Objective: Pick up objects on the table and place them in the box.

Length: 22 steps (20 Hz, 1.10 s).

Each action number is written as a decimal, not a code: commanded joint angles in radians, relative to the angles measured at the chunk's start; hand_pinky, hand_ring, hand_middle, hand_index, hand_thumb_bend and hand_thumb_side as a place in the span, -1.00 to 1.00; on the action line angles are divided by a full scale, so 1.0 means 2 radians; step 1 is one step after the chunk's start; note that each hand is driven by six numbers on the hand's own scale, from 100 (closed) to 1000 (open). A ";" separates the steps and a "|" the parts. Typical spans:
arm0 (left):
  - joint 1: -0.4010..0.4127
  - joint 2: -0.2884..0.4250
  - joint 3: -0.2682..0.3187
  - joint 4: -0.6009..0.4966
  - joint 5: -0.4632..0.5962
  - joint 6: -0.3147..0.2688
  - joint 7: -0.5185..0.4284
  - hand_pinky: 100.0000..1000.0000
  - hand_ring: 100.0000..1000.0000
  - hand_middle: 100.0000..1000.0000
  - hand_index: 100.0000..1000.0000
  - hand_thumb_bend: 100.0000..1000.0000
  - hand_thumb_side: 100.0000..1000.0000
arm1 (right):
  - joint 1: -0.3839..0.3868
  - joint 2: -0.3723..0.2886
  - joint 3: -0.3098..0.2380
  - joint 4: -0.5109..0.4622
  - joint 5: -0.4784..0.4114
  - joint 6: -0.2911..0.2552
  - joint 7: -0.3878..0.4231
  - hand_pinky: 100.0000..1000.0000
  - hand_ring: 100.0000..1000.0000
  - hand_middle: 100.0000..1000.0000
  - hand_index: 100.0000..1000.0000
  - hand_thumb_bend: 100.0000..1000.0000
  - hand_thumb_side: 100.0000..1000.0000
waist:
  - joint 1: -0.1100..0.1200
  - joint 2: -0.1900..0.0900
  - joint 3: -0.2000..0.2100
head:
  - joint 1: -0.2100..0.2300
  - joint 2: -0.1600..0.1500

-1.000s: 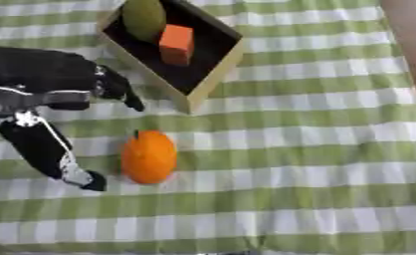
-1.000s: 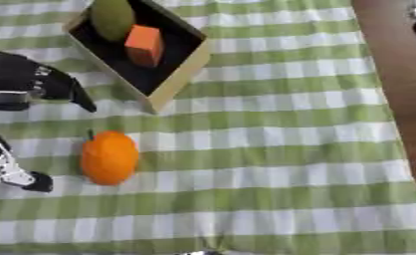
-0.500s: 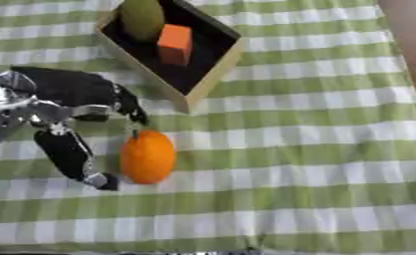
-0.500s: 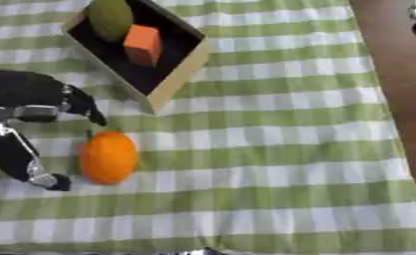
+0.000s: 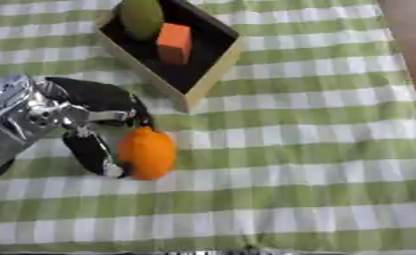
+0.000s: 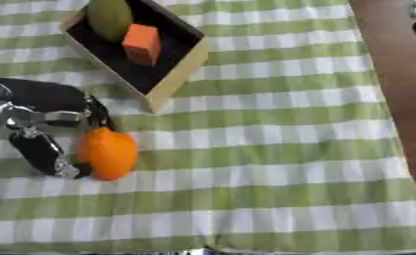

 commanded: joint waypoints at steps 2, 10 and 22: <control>-0.004 0.008 0.016 -0.017 0.018 0.018 0.043 0.23 0.15 0.03 0.33 -1.00 -0.76 | -0.002 -0.008 -0.008 -0.007 -0.002 0.002 0.001 0.87 0.84 0.46 0.77 -1.00 -0.13 | 0.006 -0.016 0.001 | -0.001 0.001; -0.016 0.055 0.089 -0.128 0.046 0.028 0.039 0.27 0.17 0.04 0.33 -1.00 -0.84 | 0.002 -0.011 -0.009 -0.007 0.000 0.003 0.000 0.87 0.84 0.46 0.77 -1.00 -0.13 | 0.008 -0.019 0.006 | -0.007 0.004; -0.093 0.006 0.161 -0.067 -0.013 0.024 0.123 0.28 0.17 0.04 0.31 -1.00 -0.89 | 0.001 -0.014 -0.008 -0.007 0.002 -0.003 0.002 0.87 0.84 0.46 0.77 -1.00 -0.13 | 0.007 -0.019 0.005 | -0.014 -0.001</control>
